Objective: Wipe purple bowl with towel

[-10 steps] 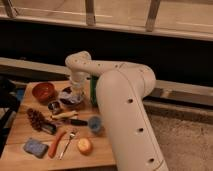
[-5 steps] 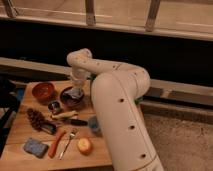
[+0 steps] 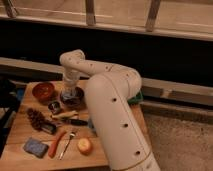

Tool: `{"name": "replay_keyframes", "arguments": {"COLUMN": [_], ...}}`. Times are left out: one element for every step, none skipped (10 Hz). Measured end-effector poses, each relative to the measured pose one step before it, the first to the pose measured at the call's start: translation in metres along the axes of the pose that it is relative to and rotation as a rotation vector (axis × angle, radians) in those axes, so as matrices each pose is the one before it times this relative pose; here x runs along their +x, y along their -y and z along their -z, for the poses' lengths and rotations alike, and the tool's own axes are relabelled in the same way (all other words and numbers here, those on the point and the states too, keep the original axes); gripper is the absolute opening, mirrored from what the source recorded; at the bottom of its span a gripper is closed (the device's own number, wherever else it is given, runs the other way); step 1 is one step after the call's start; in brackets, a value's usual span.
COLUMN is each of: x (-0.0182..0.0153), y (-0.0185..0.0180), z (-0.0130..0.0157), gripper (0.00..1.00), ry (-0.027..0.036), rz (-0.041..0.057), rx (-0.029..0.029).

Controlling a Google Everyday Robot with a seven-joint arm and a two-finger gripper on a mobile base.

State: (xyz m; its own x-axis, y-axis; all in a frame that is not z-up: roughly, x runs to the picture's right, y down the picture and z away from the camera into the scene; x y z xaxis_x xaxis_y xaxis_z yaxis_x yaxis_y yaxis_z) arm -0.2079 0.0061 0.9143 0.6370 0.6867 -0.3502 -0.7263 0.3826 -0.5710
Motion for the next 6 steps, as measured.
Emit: {"name": "replay_keyframes", "arguments": {"x": [0.01055, 0.01619, 0.01333, 0.01333, 0.00630, -0.00011], "y": [-0.00246, -0.00009, 0.00268, 0.00716, 0.00879, 0.00973], "z": [0.00235, 0.00410, 0.00337, 0.00171, 0.00141, 0.00282], "gripper": [0.00, 0.03, 0.11, 0.22, 0.31, 0.43], "ry": [-0.01229, -0.01679, -0.01452, -0.01919, -0.00655, 0.00499], "rz": [-0.00601, -0.01106, -0.01437, -0.02274, -0.01931, -0.01115], "rx": [-0.00852, -0.00913, -0.00532, 0.00086, 0.00570, 0.00962]}}
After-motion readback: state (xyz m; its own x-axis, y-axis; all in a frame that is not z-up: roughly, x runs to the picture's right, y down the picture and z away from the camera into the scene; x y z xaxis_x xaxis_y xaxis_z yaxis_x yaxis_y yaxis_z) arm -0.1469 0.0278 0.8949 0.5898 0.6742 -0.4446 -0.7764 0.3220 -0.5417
